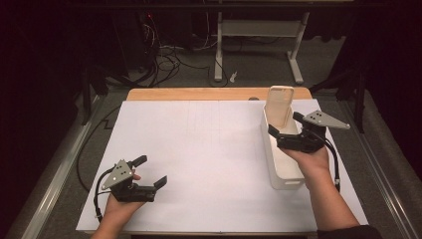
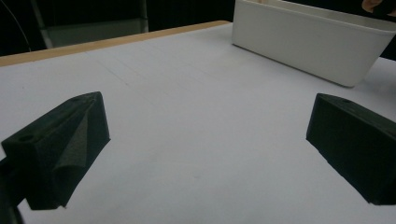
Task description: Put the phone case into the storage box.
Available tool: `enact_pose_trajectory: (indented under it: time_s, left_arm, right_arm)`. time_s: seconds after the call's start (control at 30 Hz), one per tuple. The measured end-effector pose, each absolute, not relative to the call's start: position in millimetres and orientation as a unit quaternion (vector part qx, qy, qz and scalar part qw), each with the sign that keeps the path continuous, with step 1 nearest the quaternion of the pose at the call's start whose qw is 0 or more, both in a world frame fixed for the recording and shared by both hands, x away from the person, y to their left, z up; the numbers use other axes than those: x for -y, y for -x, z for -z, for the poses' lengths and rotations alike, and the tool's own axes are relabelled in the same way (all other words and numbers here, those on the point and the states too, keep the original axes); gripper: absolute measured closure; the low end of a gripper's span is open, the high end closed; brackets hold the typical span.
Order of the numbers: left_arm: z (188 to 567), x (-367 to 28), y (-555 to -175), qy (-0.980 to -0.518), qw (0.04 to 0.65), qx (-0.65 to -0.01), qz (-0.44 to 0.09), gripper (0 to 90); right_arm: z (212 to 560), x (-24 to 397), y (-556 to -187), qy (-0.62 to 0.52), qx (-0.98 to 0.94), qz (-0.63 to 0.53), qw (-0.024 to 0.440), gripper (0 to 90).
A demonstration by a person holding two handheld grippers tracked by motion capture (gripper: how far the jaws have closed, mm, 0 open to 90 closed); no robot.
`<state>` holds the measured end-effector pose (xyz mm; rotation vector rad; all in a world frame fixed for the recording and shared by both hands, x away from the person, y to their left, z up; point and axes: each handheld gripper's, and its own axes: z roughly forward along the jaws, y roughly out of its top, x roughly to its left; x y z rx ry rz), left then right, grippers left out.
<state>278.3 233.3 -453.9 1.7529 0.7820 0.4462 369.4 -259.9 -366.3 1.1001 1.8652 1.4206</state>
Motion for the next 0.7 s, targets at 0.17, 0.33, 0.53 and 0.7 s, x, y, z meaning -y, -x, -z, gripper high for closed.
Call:
enact_pose_trajectory:
  time_s: [0.17, 0.33, 0.53, 0.7]
  left_arm:
    - [453.5, -233.3, -277.9, -0.740, 0.554, -0.332, -0.189, 0.4]
    - [452.8, -234.4, -277.2, -0.739, 0.554, -0.333, -0.191, 0.4]
    - [452.8, -234.9, -277.1, -0.737, 0.555, -0.334, -0.190, 0.6]
    - [453.0, -235.7, -277.2, -0.737, 0.555, -0.337, -0.190, 0.6]
  right_arm:
    - [364.3, 264.4, -354.0, -0.399, -0.693, -0.535, 0.273, 0.0]
    - [360.6, 268.7, -337.8, -0.391, -0.692, -0.542, 0.274, 0.0]
    - [358.5, 274.7, -317.9, -0.376, -0.694, -0.548, 0.278, 0.0]
    - [360.5, 279.5, -307.0, -0.373, -0.696, -0.547, 0.279, 0.0]
